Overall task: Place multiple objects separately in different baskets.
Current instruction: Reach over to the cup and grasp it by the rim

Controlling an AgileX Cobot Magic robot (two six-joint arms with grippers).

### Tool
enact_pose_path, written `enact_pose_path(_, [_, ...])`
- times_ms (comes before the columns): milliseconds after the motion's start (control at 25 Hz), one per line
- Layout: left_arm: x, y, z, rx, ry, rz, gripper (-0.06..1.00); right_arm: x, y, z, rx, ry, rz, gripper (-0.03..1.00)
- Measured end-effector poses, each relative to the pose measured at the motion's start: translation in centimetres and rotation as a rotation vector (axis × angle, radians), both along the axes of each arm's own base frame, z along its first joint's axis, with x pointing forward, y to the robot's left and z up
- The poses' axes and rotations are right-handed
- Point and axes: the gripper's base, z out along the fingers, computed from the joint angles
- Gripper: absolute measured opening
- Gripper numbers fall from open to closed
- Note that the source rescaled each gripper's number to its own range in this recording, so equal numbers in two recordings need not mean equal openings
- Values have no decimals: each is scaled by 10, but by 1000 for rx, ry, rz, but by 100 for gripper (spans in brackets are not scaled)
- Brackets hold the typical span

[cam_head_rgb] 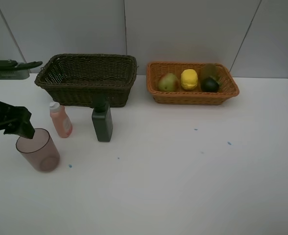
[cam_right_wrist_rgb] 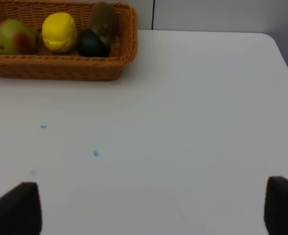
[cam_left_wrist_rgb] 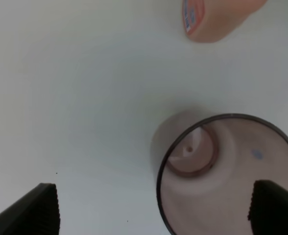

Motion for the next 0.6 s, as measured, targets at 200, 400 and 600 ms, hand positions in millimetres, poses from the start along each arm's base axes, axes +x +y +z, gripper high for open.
enact_pose_path(200, [5,-1,-12,4,44,2,100,0,0,0,0,0,0,99])
enact_pose_path(400, [10,-1,-23,7,65,3,100,0,0,0,0,0,0,99])
enact_pose_path(600, [13,-1,-33,11,92,4,100,0,0,0,0,0,0,99])
